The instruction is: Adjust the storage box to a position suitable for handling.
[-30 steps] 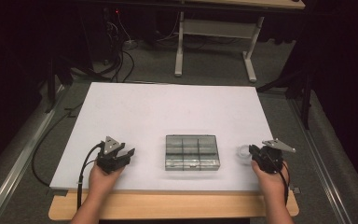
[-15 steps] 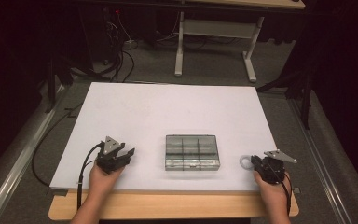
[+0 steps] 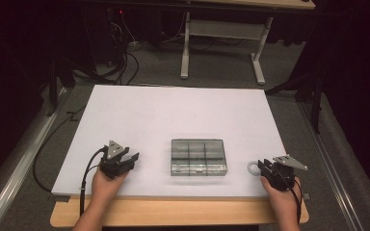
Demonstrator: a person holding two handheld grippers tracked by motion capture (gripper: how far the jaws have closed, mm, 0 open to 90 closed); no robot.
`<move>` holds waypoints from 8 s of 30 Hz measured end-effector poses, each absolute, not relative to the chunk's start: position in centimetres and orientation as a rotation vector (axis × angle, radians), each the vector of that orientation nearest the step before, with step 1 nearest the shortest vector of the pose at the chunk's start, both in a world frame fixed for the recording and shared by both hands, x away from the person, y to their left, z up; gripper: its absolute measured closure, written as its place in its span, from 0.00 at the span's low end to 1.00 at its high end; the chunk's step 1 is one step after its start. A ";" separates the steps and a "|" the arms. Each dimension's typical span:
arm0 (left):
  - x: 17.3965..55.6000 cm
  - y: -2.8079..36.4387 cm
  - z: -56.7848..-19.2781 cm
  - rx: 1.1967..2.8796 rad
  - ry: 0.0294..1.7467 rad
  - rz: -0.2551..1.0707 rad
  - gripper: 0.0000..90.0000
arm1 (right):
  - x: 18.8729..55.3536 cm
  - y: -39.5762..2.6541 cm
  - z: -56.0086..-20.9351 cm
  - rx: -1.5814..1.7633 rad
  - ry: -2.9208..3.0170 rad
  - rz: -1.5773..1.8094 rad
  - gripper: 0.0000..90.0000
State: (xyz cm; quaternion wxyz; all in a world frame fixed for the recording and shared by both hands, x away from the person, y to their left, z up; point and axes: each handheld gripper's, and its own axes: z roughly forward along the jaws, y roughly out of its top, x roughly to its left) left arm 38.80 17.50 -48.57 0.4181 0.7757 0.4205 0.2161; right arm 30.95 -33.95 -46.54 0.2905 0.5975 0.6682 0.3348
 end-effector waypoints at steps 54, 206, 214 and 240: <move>37.5 8.6 -47.5 1.994 0.993 0.446 0.91 | 28.8 -30.6 -48.2 1.450 1.771 1.048 0.81; 33.1 6.7 -45.3 1.904 0.823 0.330 0.91 | 27.8 -27.3 -45.5 1.308 1.824 1.183 1.00; 33.1 6.1 -45.3 1.902 0.817 0.313 0.91 | 27.9 -27.2 -45.3 1.298 1.826 1.182 1.00; 33.3 4.7 -45.3 1.885 0.800 0.312 1.00 | 27.9 -27.2 -45.4 1.295 1.828 1.184 1.00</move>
